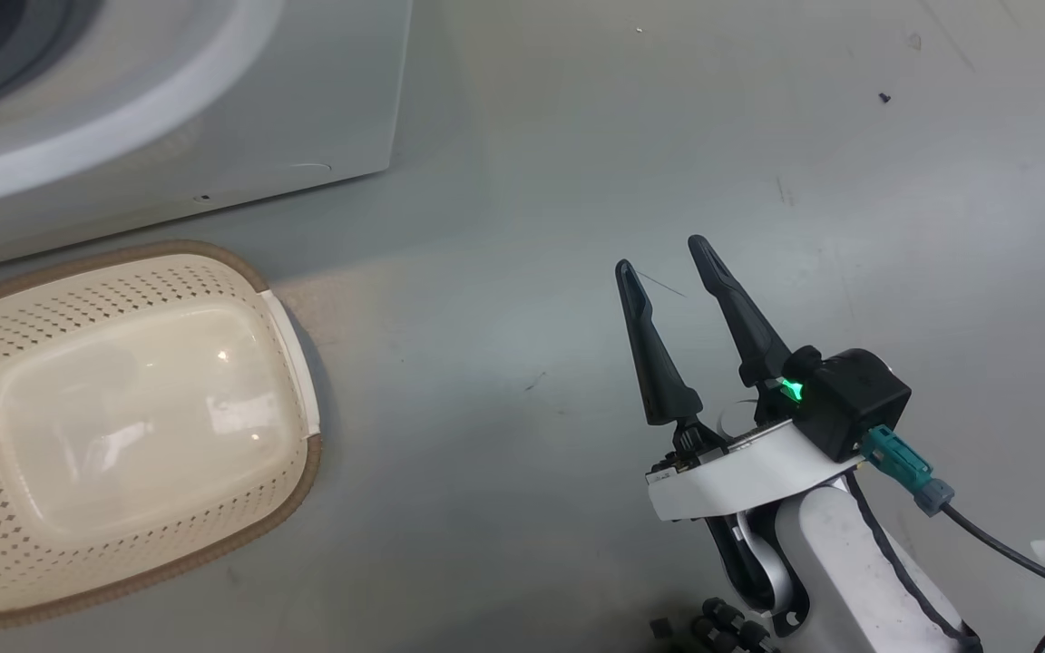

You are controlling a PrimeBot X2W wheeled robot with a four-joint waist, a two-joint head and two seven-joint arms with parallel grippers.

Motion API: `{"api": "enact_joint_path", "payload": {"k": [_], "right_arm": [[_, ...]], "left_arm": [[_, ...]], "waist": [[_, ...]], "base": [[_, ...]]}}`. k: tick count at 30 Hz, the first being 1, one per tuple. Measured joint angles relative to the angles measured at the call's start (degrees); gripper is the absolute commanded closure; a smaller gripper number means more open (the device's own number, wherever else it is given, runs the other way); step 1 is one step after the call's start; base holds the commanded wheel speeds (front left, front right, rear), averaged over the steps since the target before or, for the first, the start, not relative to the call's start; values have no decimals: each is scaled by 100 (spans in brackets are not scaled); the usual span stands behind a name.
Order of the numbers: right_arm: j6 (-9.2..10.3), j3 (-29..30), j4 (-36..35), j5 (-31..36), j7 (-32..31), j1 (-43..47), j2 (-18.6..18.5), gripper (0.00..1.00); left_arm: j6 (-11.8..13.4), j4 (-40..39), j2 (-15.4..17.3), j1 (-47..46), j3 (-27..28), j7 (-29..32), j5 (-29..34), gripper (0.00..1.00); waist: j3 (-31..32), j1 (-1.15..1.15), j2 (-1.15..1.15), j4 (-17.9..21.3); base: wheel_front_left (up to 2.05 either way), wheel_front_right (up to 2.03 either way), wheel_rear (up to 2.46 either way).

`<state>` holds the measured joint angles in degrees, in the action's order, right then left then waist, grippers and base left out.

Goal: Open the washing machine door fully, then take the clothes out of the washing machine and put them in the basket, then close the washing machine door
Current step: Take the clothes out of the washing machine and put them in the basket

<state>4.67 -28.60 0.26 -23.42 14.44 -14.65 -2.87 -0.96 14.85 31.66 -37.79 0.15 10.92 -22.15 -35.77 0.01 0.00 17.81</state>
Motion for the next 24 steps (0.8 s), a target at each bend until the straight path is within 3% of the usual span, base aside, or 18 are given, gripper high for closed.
{"api": "enact_joint_path", "payload": {"k": [24], "right_arm": [[153,-275,-53,-179,0,-247,3,0]], "left_arm": [[318,1341,446,-1350,-286,801,666,0]], "waist": [[-503,0,0,378]], "base": [[0,0,0]]}}
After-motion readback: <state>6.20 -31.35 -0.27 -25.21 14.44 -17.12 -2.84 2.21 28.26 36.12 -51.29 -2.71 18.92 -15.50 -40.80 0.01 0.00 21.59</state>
